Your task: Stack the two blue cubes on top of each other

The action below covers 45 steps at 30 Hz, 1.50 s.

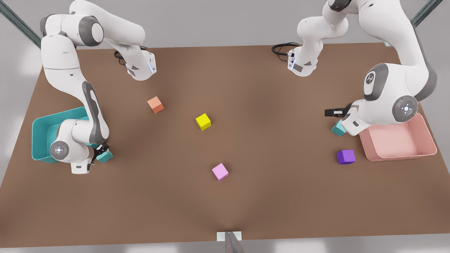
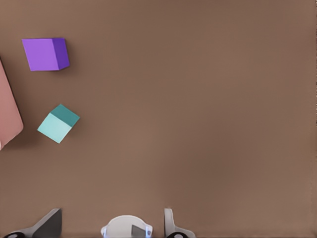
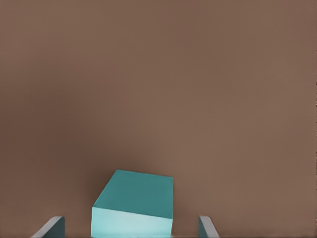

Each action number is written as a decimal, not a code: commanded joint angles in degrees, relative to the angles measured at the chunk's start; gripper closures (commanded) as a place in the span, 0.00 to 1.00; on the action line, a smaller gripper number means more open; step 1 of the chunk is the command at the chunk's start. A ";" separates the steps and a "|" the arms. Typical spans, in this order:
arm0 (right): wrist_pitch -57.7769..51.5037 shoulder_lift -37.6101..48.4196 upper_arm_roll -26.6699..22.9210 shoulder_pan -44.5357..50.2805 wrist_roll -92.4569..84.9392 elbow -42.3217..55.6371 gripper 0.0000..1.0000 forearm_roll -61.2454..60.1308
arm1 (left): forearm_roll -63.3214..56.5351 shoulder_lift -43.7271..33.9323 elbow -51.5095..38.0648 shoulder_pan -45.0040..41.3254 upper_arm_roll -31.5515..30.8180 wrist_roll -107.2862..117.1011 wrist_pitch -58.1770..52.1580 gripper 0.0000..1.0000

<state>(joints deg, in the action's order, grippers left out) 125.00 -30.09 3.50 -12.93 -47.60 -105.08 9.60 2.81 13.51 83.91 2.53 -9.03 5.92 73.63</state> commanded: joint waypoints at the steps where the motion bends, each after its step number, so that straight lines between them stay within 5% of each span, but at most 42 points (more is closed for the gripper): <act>1: 0.51 0.03 -0.08 0.01 4.27 -0.03 0.00 0.07 | 0.36 0.03 0.12 -0.16 -0.03 0.14 -1.03 0.00; 42: -0.72 -3.66 -2.36 0.80 9.19 -1.79 0.00 3.67 | 0.09 0.91 0.03 -0.69 0.06 0.32 -3.41 0.00; 45: -0.90 -4.01 -2.45 1.06 9.72 -1.79 0.17 3.67 | 0.18 1.26 0.03 -0.60 0.06 0.23 -3.41 0.00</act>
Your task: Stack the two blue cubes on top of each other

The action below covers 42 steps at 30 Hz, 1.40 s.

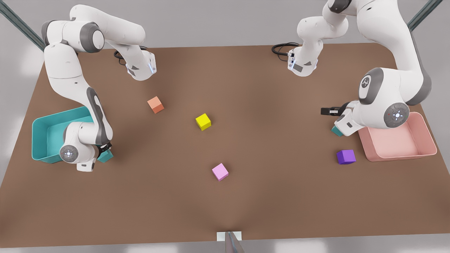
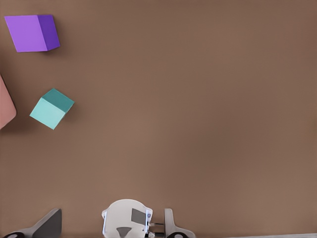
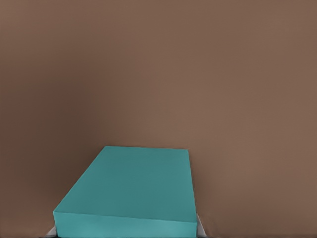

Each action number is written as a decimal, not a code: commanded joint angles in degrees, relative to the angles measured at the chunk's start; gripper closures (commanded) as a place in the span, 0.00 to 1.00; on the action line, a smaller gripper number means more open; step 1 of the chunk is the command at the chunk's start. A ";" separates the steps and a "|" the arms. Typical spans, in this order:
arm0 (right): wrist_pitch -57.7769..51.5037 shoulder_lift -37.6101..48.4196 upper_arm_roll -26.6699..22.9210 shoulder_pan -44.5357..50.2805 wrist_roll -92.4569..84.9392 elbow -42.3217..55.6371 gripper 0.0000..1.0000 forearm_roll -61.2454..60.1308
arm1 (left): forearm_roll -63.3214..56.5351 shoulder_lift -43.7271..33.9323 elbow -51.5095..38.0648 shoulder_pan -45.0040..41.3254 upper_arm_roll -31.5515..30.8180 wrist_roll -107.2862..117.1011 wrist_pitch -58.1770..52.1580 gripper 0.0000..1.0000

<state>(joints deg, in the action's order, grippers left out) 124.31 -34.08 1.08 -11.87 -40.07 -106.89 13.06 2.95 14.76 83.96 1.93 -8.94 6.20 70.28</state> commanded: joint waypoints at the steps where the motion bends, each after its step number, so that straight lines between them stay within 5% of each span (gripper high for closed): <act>1: -0.21 -0.11 -0.02 0.26 2.19 0.02 0.25 0.21 | -0.05 0.10 -0.02 0.00 -0.02 -0.05 -0.06 0.00; 4: -0.74 -0.64 -0.02 1.32 2.10 0.37 0.34 0.91 | -0.05 0.10 -0.02 0.00 -0.02 -0.05 -0.06 0.00; 9: -10.84 0.15 0.77 3.69 2.45 6.26 0.34 0.65 | -0.05 0.10 -0.11 0.00 -0.02 0.04 -0.06 0.00; 11: -17.26 0.15 5.25 5.18 6.05 10.83 0.34 -2.34 | -0.05 0.01 -0.11 0.09 -0.02 0.13 -0.14 0.00; 16: -19.11 -1.69 6.48 24.95 31.35 20.40 0.34 -15.96 | -1.11 0.01 -0.46 0.88 0.15 0.13 1.44 0.00; 21: -19.11 -13.03 6.83 45.00 68.54 37.19 0.34 -17.63 | -1.55 0.18 -0.46 4.48 0.50 0.13 11.11 0.00; 25: -18.67 -23.40 9.12 49.57 78.83 48.71 0.34 -18.07 | -5.06 3.96 -0.11 5.97 0.50 12.79 11.11 0.00; 27: -18.23 -25.16 9.03 50.27 79.18 50.12 0.33 -17.98 | -4.80 2.65 7.53 5.10 4.81 24.02 21.91 0.00; 28: -18.23 -25.60 8.94 50.27 79.09 50.20 0.00 -17.90 | -4.80 1.16 13.05 5.10 5.77 32.10 27.52 0.00; 31: -18.23 -25.69 8.94 50.19 78.74 50.21 0.00 -17.98 | -4.45 -2.01 27.31 5.71 10.87 32.74 45.11 0.00; 33: -19.80 -24.99 9.38 49.75 78.30 50.21 0.00 -18.33 | -0.50 -2.01 30.91 5.80 12.98 33.00 47.58 0.00; 38: -46.96 -13.83 10.61 36.31 66.71 51.96 0.00 -30.38 | 2.59 -2.54 39.70 5.54 17.99 36.34 55.49 0.00; 42: -53.82 -13.30 10.09 20.31 45.45 51.00 0.00 -18.26 | 4.78 -3.07 42.78 5.18 17.99 34.85 60.94 0.00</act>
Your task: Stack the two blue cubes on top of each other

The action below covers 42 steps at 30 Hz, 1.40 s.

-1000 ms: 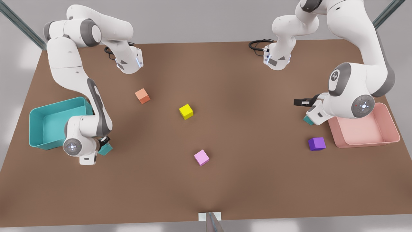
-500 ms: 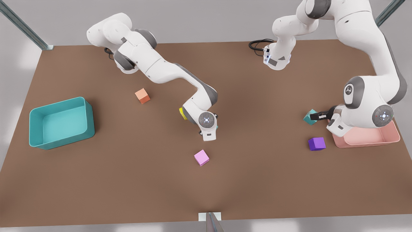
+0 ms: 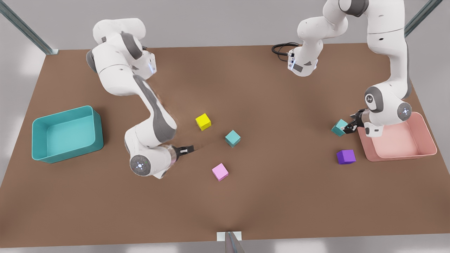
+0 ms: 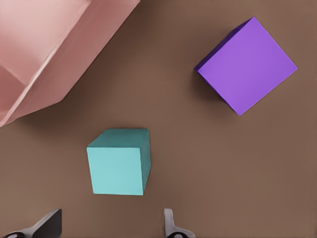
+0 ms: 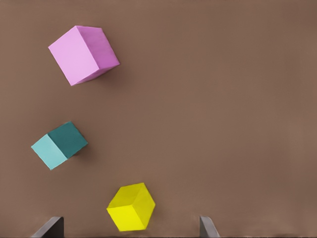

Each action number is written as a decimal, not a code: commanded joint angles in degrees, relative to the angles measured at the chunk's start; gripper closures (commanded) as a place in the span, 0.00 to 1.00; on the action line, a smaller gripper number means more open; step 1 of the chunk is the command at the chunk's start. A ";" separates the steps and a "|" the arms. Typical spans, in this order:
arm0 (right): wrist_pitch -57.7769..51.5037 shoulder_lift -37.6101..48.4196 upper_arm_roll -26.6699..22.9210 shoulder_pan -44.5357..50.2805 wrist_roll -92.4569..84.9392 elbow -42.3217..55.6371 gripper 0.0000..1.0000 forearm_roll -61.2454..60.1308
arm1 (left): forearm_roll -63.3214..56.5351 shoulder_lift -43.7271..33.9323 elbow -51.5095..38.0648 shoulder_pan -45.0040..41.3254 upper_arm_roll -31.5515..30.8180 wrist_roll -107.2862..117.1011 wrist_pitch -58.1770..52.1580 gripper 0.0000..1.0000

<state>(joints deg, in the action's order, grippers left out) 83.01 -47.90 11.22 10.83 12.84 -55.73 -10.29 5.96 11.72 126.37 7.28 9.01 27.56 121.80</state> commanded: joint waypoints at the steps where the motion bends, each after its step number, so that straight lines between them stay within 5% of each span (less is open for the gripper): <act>1: -10.95 -1.22 -0.15 -4.59 -11.44 -0.26 0.00 11.52 | 1.78 -0.03 0.98 -0.16 0.04 12.70 9.68 0.00; 7: -22.81 24.94 -3.21 -9.25 -23.30 -2.96 0.00 15.57 | 1.51 0.85 4.15 0.72 0.57 4.43 9.51 0.00; 10: -6.47 44.82 -7.35 -7.06 -23.30 -29.51 0.00 12.76 | 1.42 1.47 4.15 0.81 2.15 3.30 9.77 0.00; 16: -6.81 37.62 -7.80 -9.43 -27.17 -26.54 0.00 13.72 | 1.60 2.96 4.23 0.55 2.24 2.68 10.56 0.00; 38: -9.18 36.04 -7.88 -9.78 -26.73 -23.90 0.00 15.57 | 4.33 10.96 4.76 -0.77 2.15 1.18 15.49 0.01; 40: -9.18 36.04 -7.97 -9.78 -26.73 -23.90 0.00 15.66 | 5.91 10.96 4.76 -1.03 2.15 1.18 15.31 0.41; 42: -9.18 35.95 -7.88 -9.78 -26.73 -23.81 0.00 16.18 | 5.91 9.82 4.76 -1.21 2.15 1.36 13.56 0.47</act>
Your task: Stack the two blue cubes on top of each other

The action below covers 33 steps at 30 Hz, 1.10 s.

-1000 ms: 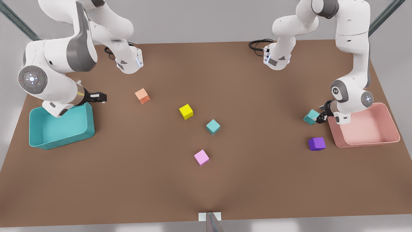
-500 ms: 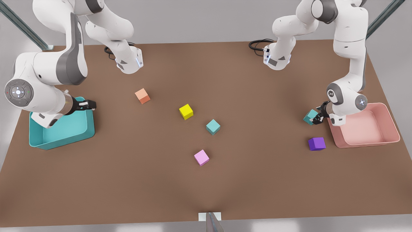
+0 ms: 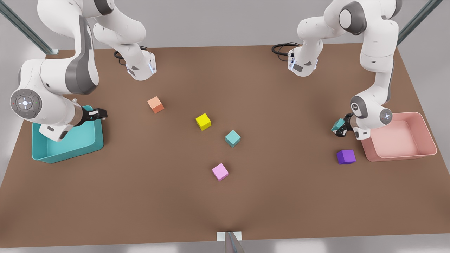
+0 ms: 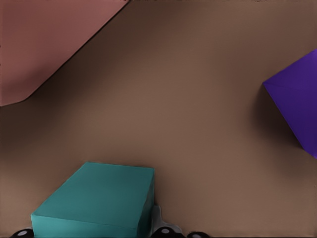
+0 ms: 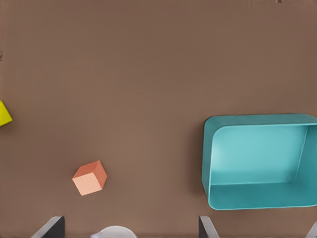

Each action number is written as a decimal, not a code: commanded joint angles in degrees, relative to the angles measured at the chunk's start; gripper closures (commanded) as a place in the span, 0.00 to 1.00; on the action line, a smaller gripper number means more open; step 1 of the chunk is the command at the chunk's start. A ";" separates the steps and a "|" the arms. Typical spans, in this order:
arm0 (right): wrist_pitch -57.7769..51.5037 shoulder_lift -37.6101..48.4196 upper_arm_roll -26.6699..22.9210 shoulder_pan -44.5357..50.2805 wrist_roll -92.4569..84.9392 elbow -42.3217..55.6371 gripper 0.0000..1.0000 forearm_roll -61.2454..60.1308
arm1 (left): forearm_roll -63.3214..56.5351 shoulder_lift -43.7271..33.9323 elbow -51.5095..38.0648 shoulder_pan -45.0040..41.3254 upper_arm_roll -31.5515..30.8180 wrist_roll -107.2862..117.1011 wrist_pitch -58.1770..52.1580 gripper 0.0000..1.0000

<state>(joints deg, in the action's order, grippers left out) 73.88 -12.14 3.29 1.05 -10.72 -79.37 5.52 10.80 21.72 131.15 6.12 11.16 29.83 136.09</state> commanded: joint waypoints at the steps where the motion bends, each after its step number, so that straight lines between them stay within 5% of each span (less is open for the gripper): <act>1: -0.05 -0.43 0.05 0.01 -3.17 0.62 0.00 0.45 | 1.07 -1.15 -0.01 -0.06 0.00 -0.92 -2.14 0.48; 8: -0.14 -0.70 -0.13 -0.17 -3.17 1.06 0.00 0.72 | -1.30 -13.46 -0.37 -1.82 -0.18 4.97 -22.62 0.48; 11: -0.14 -0.70 -0.13 -0.17 -3.17 1.15 0.00 0.72 | -2.45 -15.75 -8.26 -8.13 -8.78 11.21 -32.55 0.48; 12: -0.14 -0.70 -0.13 -0.17 -3.17 1.15 0.00 0.80 | -2.45 -15.13 -12.66 -17.28 -9.58 12.18 -33.70 0.48; 17: -0.14 -1.14 -0.22 -0.34 -3.35 2.56 0.00 0.72 | -1.40 -0.37 -37.19 -38.20 -9.67 17.54 -37.21 0.48; 20: -0.14 -1.22 -0.22 -0.43 -3.35 2.56 0.00 0.72 | -1.48 10.09 -48.17 -41.63 -9.67 19.39 -37.13 0.48; 27: -0.23 -1.31 -0.22 -0.34 -3.26 2.56 0.00 0.63 | -1.57 21.87 -59.25 -44.97 -9.67 33.62 -34.14 0.47; 33: -0.23 -1.31 -0.22 -0.34 -3.34 2.56 0.00 0.72 | -0.08 23.19 -58.99 -45.15 -10.37 33.71 -34.14 0.47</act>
<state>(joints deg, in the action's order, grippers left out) 73.69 -13.51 3.08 0.70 -13.49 -76.84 6.25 9.89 45.07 72.10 -39.04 0.75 50.87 101.59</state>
